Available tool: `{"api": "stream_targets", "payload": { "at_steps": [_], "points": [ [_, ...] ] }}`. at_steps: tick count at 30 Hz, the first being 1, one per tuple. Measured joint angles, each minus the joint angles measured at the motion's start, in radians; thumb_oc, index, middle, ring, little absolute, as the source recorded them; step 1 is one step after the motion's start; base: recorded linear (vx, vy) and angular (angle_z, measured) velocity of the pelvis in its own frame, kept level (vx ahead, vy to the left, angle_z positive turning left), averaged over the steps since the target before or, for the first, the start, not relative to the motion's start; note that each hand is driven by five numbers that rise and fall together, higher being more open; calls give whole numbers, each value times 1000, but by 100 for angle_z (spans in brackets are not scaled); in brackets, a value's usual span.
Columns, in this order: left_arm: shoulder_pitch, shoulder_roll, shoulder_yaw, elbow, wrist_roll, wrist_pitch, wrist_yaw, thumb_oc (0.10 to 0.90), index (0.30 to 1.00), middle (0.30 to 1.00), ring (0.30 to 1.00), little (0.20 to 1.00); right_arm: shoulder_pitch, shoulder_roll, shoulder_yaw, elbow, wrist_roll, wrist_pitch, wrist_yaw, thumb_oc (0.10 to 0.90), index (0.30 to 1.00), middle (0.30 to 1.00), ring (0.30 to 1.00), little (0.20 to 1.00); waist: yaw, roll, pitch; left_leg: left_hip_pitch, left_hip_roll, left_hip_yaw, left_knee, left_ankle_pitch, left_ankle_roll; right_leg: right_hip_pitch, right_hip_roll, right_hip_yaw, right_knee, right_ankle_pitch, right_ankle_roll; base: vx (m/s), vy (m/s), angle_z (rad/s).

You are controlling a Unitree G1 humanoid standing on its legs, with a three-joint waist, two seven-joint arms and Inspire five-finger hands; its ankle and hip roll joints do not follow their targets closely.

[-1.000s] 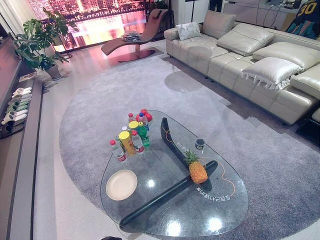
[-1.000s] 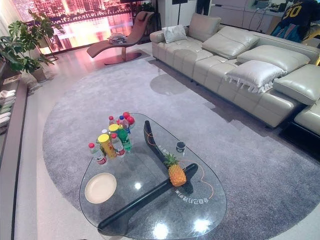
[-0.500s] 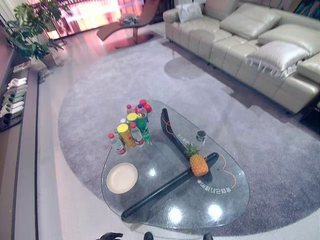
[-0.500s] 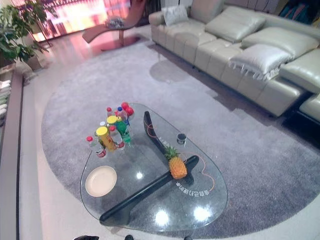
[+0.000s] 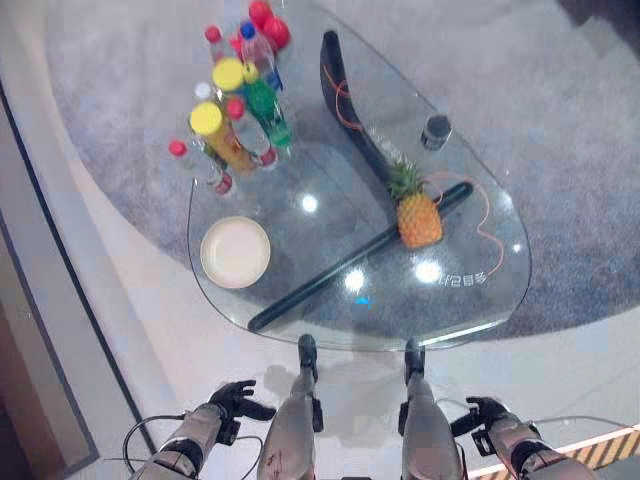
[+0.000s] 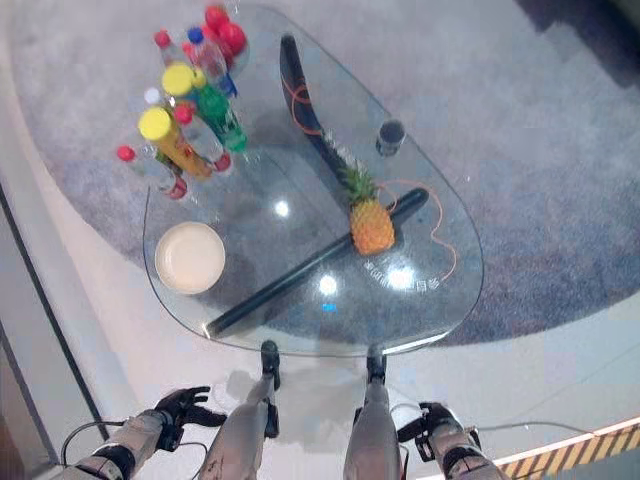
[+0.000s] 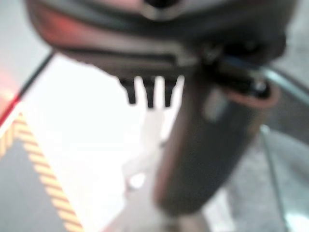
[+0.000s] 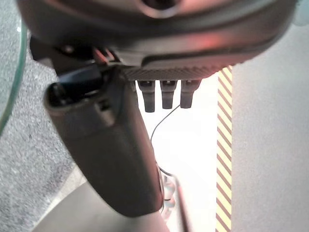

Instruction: Pick up the fruit to the plate

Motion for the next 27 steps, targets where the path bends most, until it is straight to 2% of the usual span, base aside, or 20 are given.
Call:
{"api": "stream_targets", "payload": {
  "at_steps": [4,7,12,19,27],
  "points": [
    [-78,18,2,-12,-99,-29,17,800,900,900,900,900,-62,0,0,-15,45,-60,-90,800,900,900,900,900,-2,-24,49,-92,-9,0,78,-7,8,-130,-13,18,155,-54,-1,-63,-34,1],
    [-114,19,1,-78,-183,-62,44,800,900,900,900,900,-79,0,-11,-72,69,-154,-230,800,900,900,900,900,5,-56,63,-203,-22,-6,179,-41,9,-285,-30,44,335,-127,-6,-37,-33,6],
    [-126,-1,35,-78,-285,-97,96,800,900,900,900,900,-94,-2,-41,-184,66,-231,-397,800,900,900,900,900,-1,-62,65,-323,-17,-24,295,-72,-4,-429,-22,70,492,-172,-32,-23,-35,-3],
    [-134,-7,41,-80,-339,-153,163,800,900,900,900,900,-118,-4,-52,-207,66,-282,-505,800,900,900,900,900,-6,-64,66,-423,-9,-70,366,-82,-20,-529,1,72,570,-182,-52,-25,-42,-1],
    [-141,-6,41,-90,-343,-176,196,800,900,900,900,900,-149,-3,-49,-209,66,-314,-529,800,900,900,900,900,-16,-66,67,-482,-9,-88,398,-84,-25,-589,6,72,609,-192,-58,-11,-25,0]
  ]
}}
